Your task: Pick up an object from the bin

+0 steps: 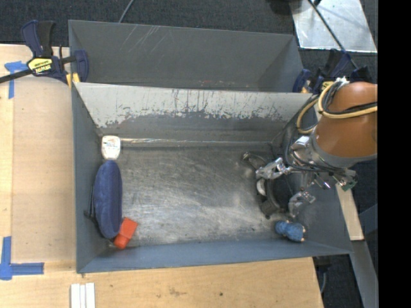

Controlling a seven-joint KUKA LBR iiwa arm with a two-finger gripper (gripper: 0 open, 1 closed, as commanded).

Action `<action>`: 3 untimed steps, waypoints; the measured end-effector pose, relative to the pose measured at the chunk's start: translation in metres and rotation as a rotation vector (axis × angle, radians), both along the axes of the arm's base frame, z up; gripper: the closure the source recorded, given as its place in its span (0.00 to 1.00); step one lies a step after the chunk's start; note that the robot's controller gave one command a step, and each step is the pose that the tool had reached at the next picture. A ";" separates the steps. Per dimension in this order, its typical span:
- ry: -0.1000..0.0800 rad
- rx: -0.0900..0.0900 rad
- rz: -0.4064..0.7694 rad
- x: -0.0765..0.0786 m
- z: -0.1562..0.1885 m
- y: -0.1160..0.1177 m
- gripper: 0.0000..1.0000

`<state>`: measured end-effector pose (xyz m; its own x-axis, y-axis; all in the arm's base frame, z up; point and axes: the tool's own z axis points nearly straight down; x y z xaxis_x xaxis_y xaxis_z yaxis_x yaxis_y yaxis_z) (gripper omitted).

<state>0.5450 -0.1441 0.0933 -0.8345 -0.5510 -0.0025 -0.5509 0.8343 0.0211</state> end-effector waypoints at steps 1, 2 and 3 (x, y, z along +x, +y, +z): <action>-0.006 0.008 0.437 0.039 0.001 0.009 0.00; -0.008 0.008 0.435 0.040 0.001 0.009 1.00; -0.027 -0.020 0.708 0.043 0.215 0.001 1.00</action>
Offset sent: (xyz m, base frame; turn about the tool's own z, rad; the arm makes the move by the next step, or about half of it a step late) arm 0.0394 -0.0039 -0.0008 -0.4374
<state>0.5879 -0.1434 0.3081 -0.2754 -0.9613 -0.0023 -0.9613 0.2754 -0.0113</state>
